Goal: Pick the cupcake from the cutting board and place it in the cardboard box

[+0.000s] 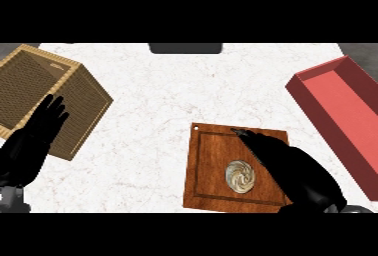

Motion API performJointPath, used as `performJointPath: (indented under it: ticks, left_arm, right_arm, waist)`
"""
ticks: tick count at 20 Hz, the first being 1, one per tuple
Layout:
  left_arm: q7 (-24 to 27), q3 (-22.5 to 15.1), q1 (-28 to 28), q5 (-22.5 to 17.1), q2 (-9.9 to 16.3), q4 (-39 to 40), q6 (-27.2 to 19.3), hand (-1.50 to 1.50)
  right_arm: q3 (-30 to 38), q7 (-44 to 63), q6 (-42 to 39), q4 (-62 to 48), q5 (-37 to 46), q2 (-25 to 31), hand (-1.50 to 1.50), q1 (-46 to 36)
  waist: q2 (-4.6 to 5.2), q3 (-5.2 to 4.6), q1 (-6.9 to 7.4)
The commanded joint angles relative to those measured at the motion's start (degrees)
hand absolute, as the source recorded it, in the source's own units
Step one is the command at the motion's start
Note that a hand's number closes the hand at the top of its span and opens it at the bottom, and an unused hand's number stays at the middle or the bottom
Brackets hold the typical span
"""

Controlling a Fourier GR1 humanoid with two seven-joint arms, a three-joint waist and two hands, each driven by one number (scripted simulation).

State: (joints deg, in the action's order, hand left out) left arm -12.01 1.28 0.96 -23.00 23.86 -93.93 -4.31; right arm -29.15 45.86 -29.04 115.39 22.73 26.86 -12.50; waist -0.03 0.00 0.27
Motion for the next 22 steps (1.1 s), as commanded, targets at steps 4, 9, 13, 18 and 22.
performJointPath:
  ticks: [4,9,13,18,22]
  left_arm:
    - [-2.5,2.7,-0.6,0.8,-1.7,-1.1,3.0,0.00]
    - [2.5,2.5,-3.1,4.9,-4.7,0.7,3.3,0.00]
    - [-2.0,6.4,-0.7,2.0,-2.9,-0.1,6.3,0.00]
    - [-2.2,4.9,2.0,6.0,-5.8,1.0,3.6,0.00]
    - [-1.7,5.6,1.4,7.1,-6.7,1.8,5.8,0.00]
  right_arm:
    - [0.7,1.4,-5.1,-1.7,4.0,-6.7,-1.50,-0.4]
    - [2.2,-6.9,-3.7,0.8,7.6,-4.1,-1.50,5.0]
    - [0.3,-6.1,-3.3,-0.8,12.2,-9.6,-1.50,3.5]
    - [1.6,-6.0,-7.0,-6.8,15.3,-11.6,-1.50,-1.0]
    - [2.6,-6.3,-9.8,-1.0,16.2,-11.3,-1.50,3.9]
  waist:
    - [-0.01,0.00,-0.07]
    - [-0.01,0.00,-0.28]
    - [-0.01,-0.01,-0.18]
    - [0.02,-0.01,-0.15]
    - [-0.01,-0.01,-0.33]
